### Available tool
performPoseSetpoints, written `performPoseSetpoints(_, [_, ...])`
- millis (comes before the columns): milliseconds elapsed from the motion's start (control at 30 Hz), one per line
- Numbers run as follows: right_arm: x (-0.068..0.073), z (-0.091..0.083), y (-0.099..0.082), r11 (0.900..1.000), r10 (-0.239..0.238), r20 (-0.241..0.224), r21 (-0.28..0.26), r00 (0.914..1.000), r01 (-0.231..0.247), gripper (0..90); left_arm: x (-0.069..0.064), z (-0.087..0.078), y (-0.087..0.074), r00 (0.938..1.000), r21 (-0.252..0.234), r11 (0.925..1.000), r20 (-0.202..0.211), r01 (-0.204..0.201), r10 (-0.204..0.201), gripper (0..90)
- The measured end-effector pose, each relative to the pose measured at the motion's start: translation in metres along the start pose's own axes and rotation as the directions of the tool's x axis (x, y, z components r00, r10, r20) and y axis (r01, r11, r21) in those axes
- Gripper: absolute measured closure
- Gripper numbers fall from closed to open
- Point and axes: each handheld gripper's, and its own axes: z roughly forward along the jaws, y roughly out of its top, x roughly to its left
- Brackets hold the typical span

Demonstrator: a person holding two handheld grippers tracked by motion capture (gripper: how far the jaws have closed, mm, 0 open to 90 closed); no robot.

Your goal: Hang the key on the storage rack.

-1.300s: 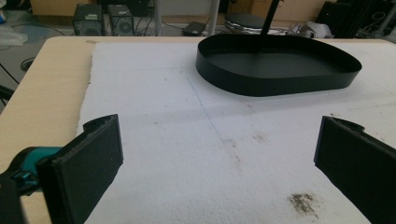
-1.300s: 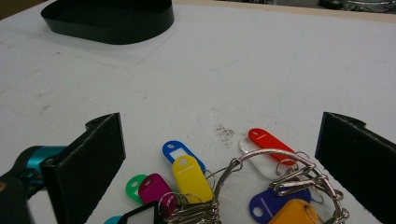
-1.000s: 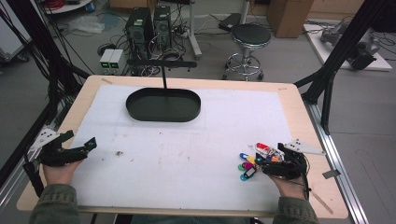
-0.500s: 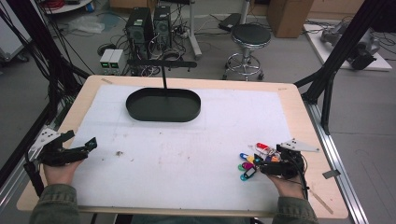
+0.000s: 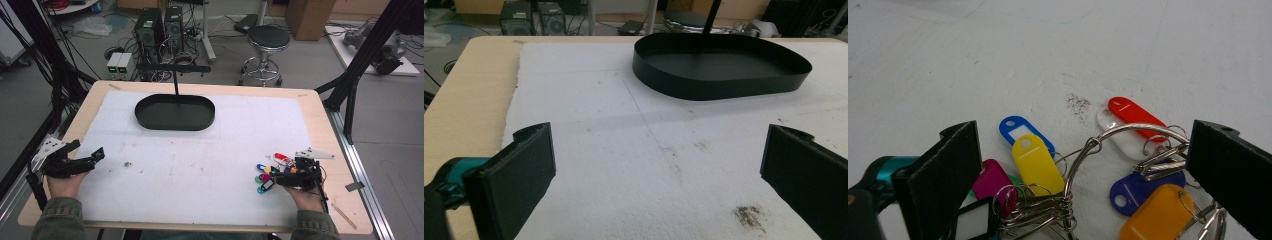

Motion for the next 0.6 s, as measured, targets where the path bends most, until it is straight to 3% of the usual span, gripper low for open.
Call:
performPoseSetpoints(200, [0.000, 0.004, -0.001, 0.9992, 0.000, 0.028, 0.041, 0.9996, -0.001, 5.0, 0.000, 0.000, 0.000, 1.0000, 0.005, 1.0000, 0.000, -0.002, 0.002, 1.7])
performPoseSetpoints(267, [0.000, 0.007, -0.001, 0.9974, 0.023, 0.032, 0.068, 0.9992, -0.025, 7.0, 0.000, 0.000, 0.000, 1.0000, 0.007, 1.0000, 0.002, -0.001, 0.001, 1.7])
performPoseSetpoints(300, [-0.002, 0.008, -0.001, 0.9958, 0.038, 0.022, 0.082, 0.9990, -0.039, 18.0, 0.000, 0.000, 0.000, 1.0000, 0.007, 1.0000, 0.003, -0.001, 0.001, 1.7])
performPoseSetpoints(433, [-0.003, 0.008, 0.000, 0.9939, 0.053, 0.000, 0.097, 0.9986, -0.053, 27.4, 0.000, 0.000, 0.000, 1.0000, 0.010, 0.9999, 0.004, 0.000, 0.000, 1.7])
performPoseSetpoints(500, [-0.003, 0.010, 0.001, 0.9894, 0.075, 0.001, 0.125, 0.9972, -0.075, 32.5, 0.000, 0.001, 0.000, 1.0000, 0.013, 0.9999, 0.005, 0.000, 0.000, 1.7])
performPoseSetpoints(533, [-0.003, 0.011, 0.003, 0.9825, 0.113, 0.011, 0.148, 0.9935, -0.114, 36.7, 0.000, 0.001, 0.000, 1.0000, 0.014, 0.9999, 0.004, 0.000, 0.000, 1.7])
performPoseSetpoints(567, [-0.003, 0.011, 0.003, 0.9825, 0.113, 0.011, 0.148, 0.9935, -0.114, 36.7, 0.000, 0.001, 0.000, 1.0000, 0.018, 0.9998, 0.004, -0.003, 0.002, 1.7])
performPoseSetpoints(600, [-0.005, 0.013, 0.004, 0.9734, 0.154, 0.004, 0.171, 0.9880, -0.153, 40.6, -0.001, 0.001, 0.000, 1.0000, 0.019, 0.9998, 0.004, -0.003, 0.003, 1.7])
